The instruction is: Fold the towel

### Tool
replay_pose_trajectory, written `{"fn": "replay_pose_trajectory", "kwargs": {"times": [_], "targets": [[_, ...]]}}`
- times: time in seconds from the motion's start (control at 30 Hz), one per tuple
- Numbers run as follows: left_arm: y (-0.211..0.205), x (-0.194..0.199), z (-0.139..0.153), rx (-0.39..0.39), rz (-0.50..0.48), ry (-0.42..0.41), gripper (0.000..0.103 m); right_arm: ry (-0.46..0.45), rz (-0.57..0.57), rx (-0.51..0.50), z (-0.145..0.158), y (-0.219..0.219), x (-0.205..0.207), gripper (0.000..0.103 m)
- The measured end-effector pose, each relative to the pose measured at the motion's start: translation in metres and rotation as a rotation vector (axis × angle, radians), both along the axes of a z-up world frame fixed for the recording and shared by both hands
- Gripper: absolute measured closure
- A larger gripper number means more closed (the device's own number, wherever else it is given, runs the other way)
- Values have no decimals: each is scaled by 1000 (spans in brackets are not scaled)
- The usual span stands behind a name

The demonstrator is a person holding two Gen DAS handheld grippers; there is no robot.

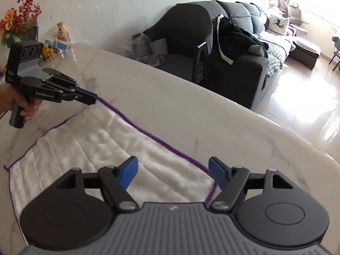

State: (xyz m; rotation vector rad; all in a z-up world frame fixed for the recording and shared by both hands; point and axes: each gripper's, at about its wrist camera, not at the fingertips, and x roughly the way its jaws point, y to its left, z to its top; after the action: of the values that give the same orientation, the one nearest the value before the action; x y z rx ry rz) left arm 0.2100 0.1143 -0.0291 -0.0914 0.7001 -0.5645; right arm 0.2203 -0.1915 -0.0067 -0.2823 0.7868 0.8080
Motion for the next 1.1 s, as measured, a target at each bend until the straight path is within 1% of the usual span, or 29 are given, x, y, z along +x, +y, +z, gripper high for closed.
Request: {"fn": "replay_pose_trajectory", "kwargs": {"times": [0.07,0.13,0.2,0.3,0.4,0.47,0.5,0.53,0.57,0.67,0.7,0.73,0.77,0.8,0.87,0.9,0.93,0.97,1.0,1.07,1.1], "targets": [[-1,-1,2,-5,-6,-7,98,-9,62,12,3,19,-1,35],[-3,-3,3,6,-15,-13,98,-18,123,25,6,37,-1,38],[-5,-5,4,19,-27,-20,98,-26,185,37,9,56,-2,39],[-10,-10,5,34,-45,-25,98,-52,263,21,11,84,-5,40],[-12,-11,7,44,-55,-31,98,-62,329,-14,9,107,-4,44],[-13,-12,9,56,-54,-36,98,-57,350,-43,6,116,-2,53],[-13,-13,9,61,-54,-38,98,-55,359,-57,4,120,0,67],[-12,-13,9,66,-55,-40,97,-52,364,-65,3,122,1,88],[-12,-14,9,69,-57,-41,97,-50,366,-67,2,123,2,96],[-8,-16,9,69,-74,-35,88,-65,375,-50,4,119,-3,97],[-8,-17,8,67,-81,-32,72,-71,379,-45,5,118,-4,97],[-7,-18,8,65,-89,-29,52,-76,382,-43,6,116,-5,97],[-7,-19,7,64,-103,-30,48,-80,385,-41,7,115,-7,97],[-8,-20,7,63,-119,-32,48,-87,385,-40,8,113,-8,97],[-11,-22,5,67,-143,-26,50,-87,384,-36,9,112,-10,97],[-13,-22,3,73,-151,-17,61,-90,382,-36,10,111,-11,97],[-15,-22,2,78,-155,-7,82,-95,380,-37,11,110,-13,97],[-17,-23,1,81,-156,-7,92,-99,378,-37,12,109,-14,97],[-18,-24,1,85,-156,-8,96,-102,376,-38,13,108,-16,97],[-22,-29,1,97,-152,-25,96,-108,361,-40,15,105,-19,96],[-24,-33,3,105,-147,-44,96,-107,354,-40,16,104,-21,93]]}}
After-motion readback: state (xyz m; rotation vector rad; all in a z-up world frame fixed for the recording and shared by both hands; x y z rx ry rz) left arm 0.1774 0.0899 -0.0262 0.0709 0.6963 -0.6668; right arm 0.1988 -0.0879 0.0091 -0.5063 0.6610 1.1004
